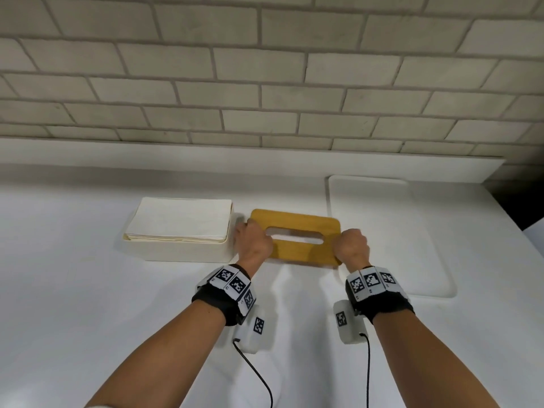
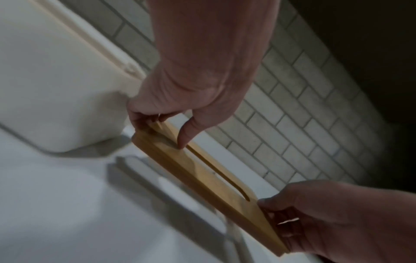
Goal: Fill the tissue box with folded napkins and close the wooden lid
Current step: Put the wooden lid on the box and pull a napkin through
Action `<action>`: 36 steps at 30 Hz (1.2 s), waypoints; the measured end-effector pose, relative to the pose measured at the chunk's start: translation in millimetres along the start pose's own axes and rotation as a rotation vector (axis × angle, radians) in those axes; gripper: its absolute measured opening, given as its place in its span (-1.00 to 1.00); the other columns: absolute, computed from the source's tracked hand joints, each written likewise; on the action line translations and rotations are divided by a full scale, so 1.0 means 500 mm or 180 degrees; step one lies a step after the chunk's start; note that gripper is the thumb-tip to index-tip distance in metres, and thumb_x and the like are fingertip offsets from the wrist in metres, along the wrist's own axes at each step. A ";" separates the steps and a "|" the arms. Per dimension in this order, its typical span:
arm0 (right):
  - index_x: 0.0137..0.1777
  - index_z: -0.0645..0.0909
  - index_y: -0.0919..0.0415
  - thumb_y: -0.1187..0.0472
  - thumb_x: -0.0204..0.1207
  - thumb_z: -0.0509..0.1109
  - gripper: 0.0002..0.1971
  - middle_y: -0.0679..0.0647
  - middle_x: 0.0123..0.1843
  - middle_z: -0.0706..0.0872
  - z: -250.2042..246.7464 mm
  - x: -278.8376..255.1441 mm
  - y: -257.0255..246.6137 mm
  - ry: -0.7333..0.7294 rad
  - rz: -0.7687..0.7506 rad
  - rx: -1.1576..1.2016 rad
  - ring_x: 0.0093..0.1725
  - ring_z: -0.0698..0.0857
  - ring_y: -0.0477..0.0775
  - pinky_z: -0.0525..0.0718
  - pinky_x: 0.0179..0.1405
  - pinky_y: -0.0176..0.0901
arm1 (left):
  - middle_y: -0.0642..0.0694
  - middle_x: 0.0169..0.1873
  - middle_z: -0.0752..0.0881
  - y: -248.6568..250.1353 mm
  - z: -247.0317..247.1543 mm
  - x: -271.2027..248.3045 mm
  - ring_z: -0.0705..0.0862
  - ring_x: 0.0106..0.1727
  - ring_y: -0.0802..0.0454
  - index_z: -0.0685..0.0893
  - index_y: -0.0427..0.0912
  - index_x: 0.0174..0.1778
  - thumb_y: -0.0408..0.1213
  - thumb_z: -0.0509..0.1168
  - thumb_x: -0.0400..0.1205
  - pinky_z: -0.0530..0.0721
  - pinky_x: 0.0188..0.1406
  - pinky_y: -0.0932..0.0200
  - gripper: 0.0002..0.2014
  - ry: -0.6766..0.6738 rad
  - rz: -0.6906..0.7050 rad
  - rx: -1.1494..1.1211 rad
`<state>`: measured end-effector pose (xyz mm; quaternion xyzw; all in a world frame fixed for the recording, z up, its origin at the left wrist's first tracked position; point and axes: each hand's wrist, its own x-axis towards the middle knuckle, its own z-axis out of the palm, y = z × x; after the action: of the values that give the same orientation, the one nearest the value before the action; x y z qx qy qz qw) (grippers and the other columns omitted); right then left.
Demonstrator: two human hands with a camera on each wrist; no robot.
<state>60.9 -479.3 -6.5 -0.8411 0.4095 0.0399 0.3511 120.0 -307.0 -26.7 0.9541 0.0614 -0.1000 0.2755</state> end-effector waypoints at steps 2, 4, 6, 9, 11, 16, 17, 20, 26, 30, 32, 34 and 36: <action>0.10 0.68 0.42 0.28 0.59 0.26 -0.75 0.35 0.19 0.73 -0.027 0.006 -0.006 0.0132 -0.0057 0.0186 0.17 0.71 0.36 0.64 0.08 0.00 | -0.35 0.29 0.55 0.014 -0.021 -0.005 0.50 0.34 -0.28 0.52 -0.39 0.27 -0.42 0.25 0.55 0.53 0.33 -0.02 -0.65 0.0179 0.0228 0.0026; 0.11 0.72 0.37 0.22 0.54 0.32 -0.73 0.34 0.17 0.74 -0.052 0.006 -0.027 0.0257 -0.0157 0.0429 0.15 0.72 0.36 0.66 0.10 0.02 | -0.33 0.30 0.49 0.025 -0.062 -0.006 0.44 0.35 -0.28 0.49 -0.36 0.31 -0.45 0.24 0.56 0.49 0.33 -0.04 -0.63 0.0333 0.0338 -0.0017; 0.06 0.78 0.27 0.15 0.48 0.40 -0.74 0.29 0.11 0.77 -0.061 -0.003 -0.065 0.0240 -0.0318 0.0694 0.09 0.74 0.34 0.72 0.10 0.05 | -0.31 0.27 0.51 0.019 -0.119 0.010 0.46 0.35 -0.27 0.55 -0.35 0.26 -0.44 0.28 0.56 0.52 0.34 -0.09 -0.67 0.0522 0.0412 -0.0195; -0.23 0.79 0.17 0.07 0.33 0.49 -0.82 0.25 -0.06 0.82 -0.022 -0.023 -0.138 0.0026 -0.0612 0.1006 -0.03 0.80 0.33 0.79 0.03 0.20 | -0.30 0.14 0.67 -0.030 -0.216 0.057 0.61 0.23 -0.25 0.68 -0.34 0.05 -0.38 0.38 0.52 0.64 0.25 -0.13 -0.80 0.0757 0.0399 -0.0315; -0.35 0.75 0.19 0.08 0.24 0.49 -0.83 0.23 -0.12 0.84 0.035 -0.038 -0.191 -0.0189 -0.0782 0.1045 -0.07 0.81 0.32 0.80 -0.03 0.24 | -0.29 0.10 0.70 -0.079 -0.277 0.083 0.65 0.18 -0.26 0.69 -0.34 -0.01 -0.37 0.40 0.52 0.68 0.19 -0.10 -0.83 0.0865 0.0242 -0.0291; 0.04 0.73 0.27 0.12 0.29 0.47 -0.65 0.25 0.08 0.80 0.187 -0.087 -0.288 -0.0626 -0.0853 0.0932 0.04 0.80 0.31 0.80 0.01 0.19 | -0.34 0.07 0.75 -0.213 -0.367 0.124 0.69 0.14 -0.35 0.74 -0.36 0.03 -0.37 0.38 0.51 0.71 0.14 -0.17 -0.78 0.0853 -0.0290 -0.0104; 0.07 0.71 0.27 0.14 0.32 0.46 -0.66 0.24 0.09 0.78 0.206 -0.098 -0.299 -0.0656 -0.0831 0.0889 0.04 0.79 0.31 0.80 0.02 0.17 | -0.35 0.08 0.75 -0.235 -0.372 0.129 0.69 0.14 -0.35 0.75 -0.36 0.04 -0.37 0.39 0.50 0.70 0.16 -0.19 -0.77 0.0814 -0.0384 -0.0183; 0.11 0.66 0.26 0.21 0.41 0.42 -0.72 0.21 0.14 0.74 0.243 -0.126 -0.316 -0.0694 -0.0694 0.0792 0.08 0.76 0.30 0.79 0.05 0.15 | -0.35 0.06 0.75 -0.279 -0.373 0.135 0.70 0.13 -0.32 0.74 -0.41 0.03 -0.40 0.43 0.52 0.69 0.16 -0.11 -0.79 0.0660 -0.0530 -0.0323; 0.23 0.57 0.31 0.26 0.53 0.38 -0.71 0.22 0.25 0.68 0.270 -0.135 -0.315 -0.0560 -0.0615 0.0536 0.22 0.69 0.29 0.70 0.14 0.03 | -0.36 0.09 0.71 -0.321 -0.358 0.139 0.67 0.17 -0.32 0.69 -0.47 0.07 -0.40 0.47 0.51 0.63 0.12 -0.07 -0.73 0.0406 -0.0643 -0.0670; 0.17 0.62 0.27 0.26 0.48 0.42 -0.73 0.22 0.19 0.73 0.277 -0.131 -0.314 -0.0483 -0.0574 0.0542 0.12 0.75 0.29 0.77 0.08 0.13 | -0.36 0.08 0.70 -0.325 -0.357 0.140 0.65 0.15 -0.29 0.69 -0.47 0.05 -0.42 0.49 0.49 0.59 0.07 -0.04 -0.73 0.0341 -0.0593 -0.0846; 0.14 0.63 0.25 0.25 0.46 0.42 -0.75 0.21 0.15 0.74 0.284 -0.129 -0.314 -0.0462 -0.0548 0.0535 0.08 0.76 0.30 0.79 0.03 0.15 | -0.37 0.11 0.72 -0.326 -0.360 0.139 0.66 0.18 -0.30 0.71 -0.46 0.06 -0.41 0.50 0.48 0.62 0.14 -0.07 -0.72 0.0306 -0.0586 -0.0819; 0.14 0.61 0.24 0.25 0.47 0.40 -0.75 0.21 0.15 0.72 0.286 -0.129 -0.313 -0.0439 -0.0562 0.0510 0.08 0.75 0.31 0.79 0.03 0.17 | -0.37 0.09 0.73 -0.326 -0.360 0.136 0.67 0.17 -0.31 0.72 -0.43 0.04 -0.38 0.50 0.48 0.63 0.14 -0.09 -0.73 0.0311 -0.0590 -0.0718; 0.16 0.60 0.24 0.27 0.47 0.38 -0.74 0.21 0.17 0.70 0.284 -0.129 -0.311 -0.0415 -0.0590 0.0466 0.10 0.73 0.32 0.78 0.03 0.18 | -0.36 0.07 0.73 -0.323 -0.356 0.132 0.68 0.15 -0.31 0.72 -0.43 0.03 -0.36 0.50 0.48 0.64 0.11 -0.09 -0.73 0.0328 -0.0565 -0.0649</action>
<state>161.0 -283.3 -3.4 -0.8431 0.3081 0.0318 0.4396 184.3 -71.5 23.1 0.9159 0.1694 -0.0680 0.3576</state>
